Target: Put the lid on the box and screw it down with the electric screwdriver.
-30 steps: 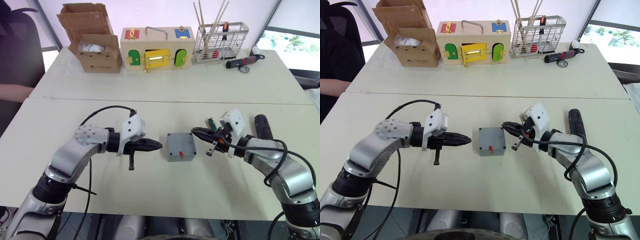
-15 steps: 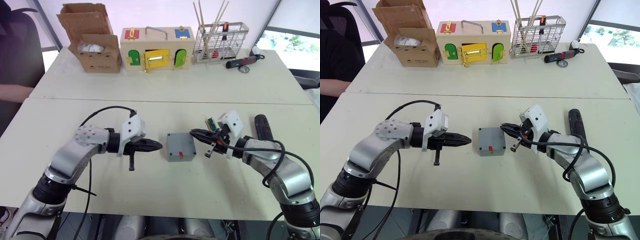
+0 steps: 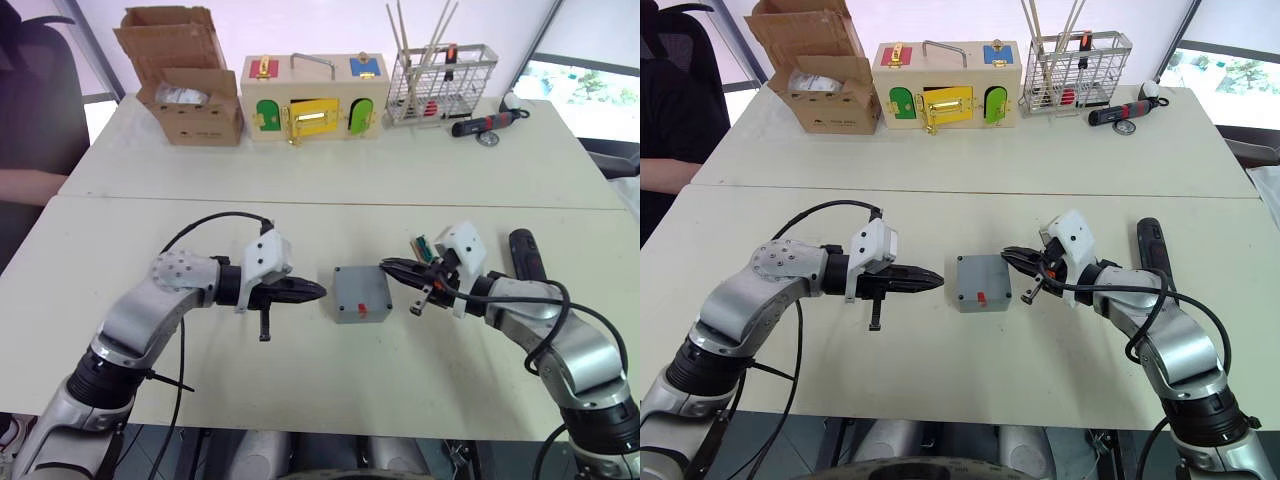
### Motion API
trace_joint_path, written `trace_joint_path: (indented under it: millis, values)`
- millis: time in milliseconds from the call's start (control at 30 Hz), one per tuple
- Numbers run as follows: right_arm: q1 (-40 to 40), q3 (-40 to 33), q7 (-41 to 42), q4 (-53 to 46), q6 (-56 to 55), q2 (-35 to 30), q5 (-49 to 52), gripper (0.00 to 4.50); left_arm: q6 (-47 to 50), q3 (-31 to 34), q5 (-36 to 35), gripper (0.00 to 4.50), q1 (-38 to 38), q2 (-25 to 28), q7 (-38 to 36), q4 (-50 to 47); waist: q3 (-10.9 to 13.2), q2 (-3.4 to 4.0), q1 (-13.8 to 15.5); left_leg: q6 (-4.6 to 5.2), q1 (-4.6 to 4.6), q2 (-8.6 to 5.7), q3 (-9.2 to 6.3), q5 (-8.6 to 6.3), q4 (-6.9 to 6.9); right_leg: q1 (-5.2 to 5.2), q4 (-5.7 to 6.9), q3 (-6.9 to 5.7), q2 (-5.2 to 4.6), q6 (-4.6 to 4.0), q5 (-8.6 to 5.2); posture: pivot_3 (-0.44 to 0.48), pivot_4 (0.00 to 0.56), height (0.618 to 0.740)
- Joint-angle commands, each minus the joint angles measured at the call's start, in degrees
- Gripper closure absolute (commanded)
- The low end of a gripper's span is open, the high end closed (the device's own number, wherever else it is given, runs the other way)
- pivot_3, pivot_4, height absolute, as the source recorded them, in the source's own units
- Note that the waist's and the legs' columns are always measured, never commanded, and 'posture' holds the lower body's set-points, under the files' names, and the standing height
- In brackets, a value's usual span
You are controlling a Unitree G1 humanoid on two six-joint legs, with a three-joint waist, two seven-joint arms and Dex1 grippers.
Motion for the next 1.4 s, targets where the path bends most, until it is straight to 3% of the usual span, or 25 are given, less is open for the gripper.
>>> trace_joint_path:
  millis: [33,500,600,733,900,1167,1400]
  values:
    - [-0.4,-0.3,0.4,-0.3,-1.1,-0.3,-0.9,4.44,-0.6,0.4,-0.4,4.5,-0.5,-0.3,0.2,-1.0,0.0,0.0,0.0,0.0,0.0,0.0,0.0,0.0,0.0,0.0,0.0,0.0,0.0,0.0,0.0,0.0,0.15,0.74]
    - [-0.9,-0.5,0.9,-1.1,-0.7,1.0,-0.5,4.44,-0.9,0.1,-0.1,4.5,-0.4,-0.6,0.0,-0.7,0.0,0.0,0.0,0.0,0.0,0.0,0.0,0.0,0.0,0.0,0.0,0.0,0.0,0.0,0.0,0.0,0.15,0.74]
    - [-1.2,-0.7,0.9,-1.0,-1.1,1.0,-0.8,3.51,-0.9,0.1,0.0,4.5,-0.4,-0.7,0.1,-0.7,0.0,0.0,0.0,0.0,0.0,0.0,0.0,0.0,0.0,0.0,0.0,0.0,0.0,0.0,0.0,0.0,0.15,0.74]
    - [-1.7,-1.2,1.1,-1.3,-0.8,0.7,-0.6,1.54,-0.8,0.2,-0.2,4.5,-0.3,-0.7,0.0,-0.6,0.0,0.0,0.0,0.0,0.0,0.0,0.0,0.0,0.0,0.0,0.0,0.0,0.0,0.0,0.0,0.0,0.15,0.74]
    - [-2.5,-4.4,-0.1,-2.6,1.0,0.8,1.4,0.09,-1.2,0.2,0.1,4.5,-0.3,-0.6,-0.2,-0.1,0.0,0.0,0.0,0.0,0.0,0.0,0.0,0.0,0.0,0.0,0.0,0.0,0.0,0.0,0.0,0.0,0.15,0.74]
    - [-0.3,-15.1,1.7,-3.4,8.6,-2.5,10.7,0.02,-2.0,-0.4,1.3,4.5,0.3,0.2,-0.7,1.4,0.0,0.0,0.1,0.0,0.0,0.0,-0.01,0.0,0.0,0.01,0.0,0.01,-0.01,0.0,0.0,0.0,0.15,0.74]
    - [8.0,-12.2,3.2,-3.5,5.3,-6.3,6.2,0.02,-5.9,-3.5,5.6,4.5,2.2,-1.1,-0.1,6.8,0.0,0.0,0.0,0.27,0.0,0.0,0.0,-0.15,-0.01,-0.01,0.01,0.02,-0.01,0.0,0.0,0.0,0.15,0.74]
